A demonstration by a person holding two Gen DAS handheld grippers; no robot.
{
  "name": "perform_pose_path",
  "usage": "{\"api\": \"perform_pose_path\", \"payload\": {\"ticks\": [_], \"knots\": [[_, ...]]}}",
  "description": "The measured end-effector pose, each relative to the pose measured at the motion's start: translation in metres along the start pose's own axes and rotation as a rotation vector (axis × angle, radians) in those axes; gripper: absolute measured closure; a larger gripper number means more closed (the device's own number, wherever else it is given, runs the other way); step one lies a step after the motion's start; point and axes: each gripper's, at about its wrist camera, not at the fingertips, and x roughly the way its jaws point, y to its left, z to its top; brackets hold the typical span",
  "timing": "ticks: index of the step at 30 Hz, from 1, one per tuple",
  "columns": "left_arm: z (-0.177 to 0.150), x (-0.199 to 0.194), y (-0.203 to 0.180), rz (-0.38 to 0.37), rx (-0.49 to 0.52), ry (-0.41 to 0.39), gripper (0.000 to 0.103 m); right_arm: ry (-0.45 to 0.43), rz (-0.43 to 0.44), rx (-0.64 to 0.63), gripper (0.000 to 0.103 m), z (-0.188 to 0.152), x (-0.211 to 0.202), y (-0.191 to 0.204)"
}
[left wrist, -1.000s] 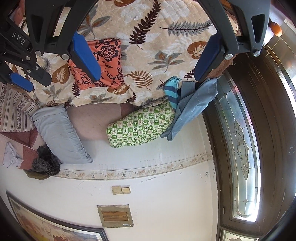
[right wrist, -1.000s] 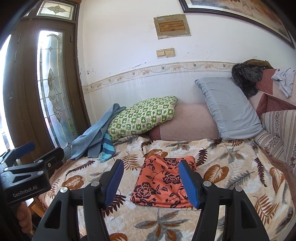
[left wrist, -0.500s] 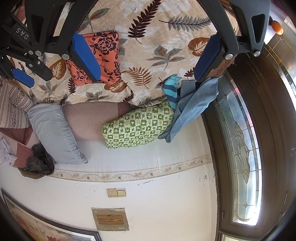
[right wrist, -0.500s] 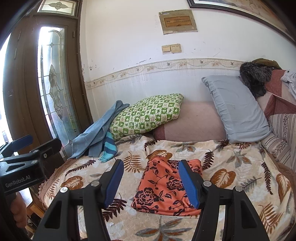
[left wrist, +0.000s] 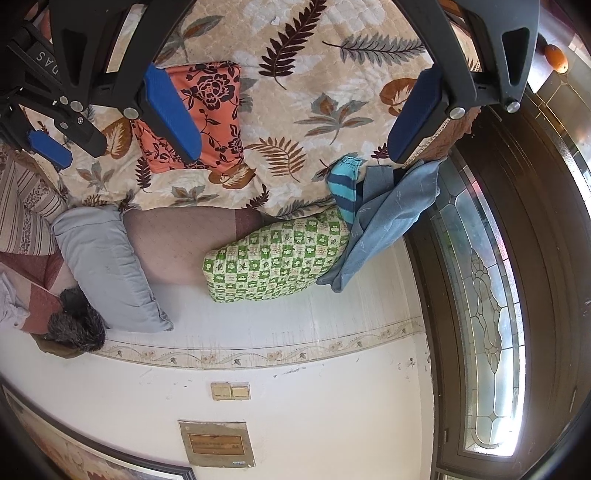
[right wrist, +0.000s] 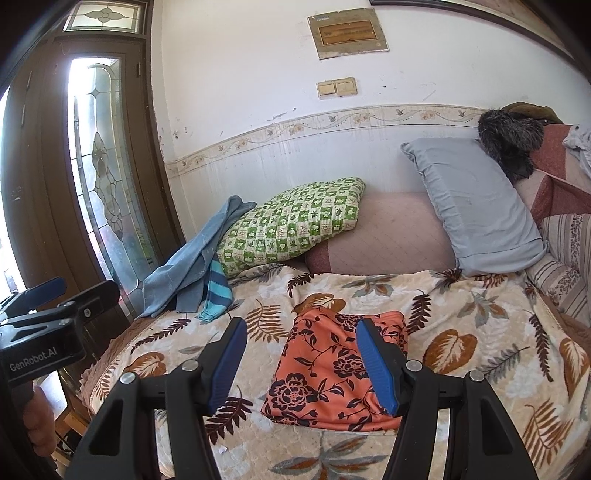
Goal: Fold small clothes
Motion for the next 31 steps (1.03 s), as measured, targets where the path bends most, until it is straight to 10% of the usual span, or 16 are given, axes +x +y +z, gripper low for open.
{"api": "perform_pose_path", "payload": {"ticks": [31], "knots": [[-0.002,0.044,-0.002,-0.128,-0.077,0.063,0.002,0.034,-0.027,0.037,0.038,0.002,0.014,-0.024]]}}
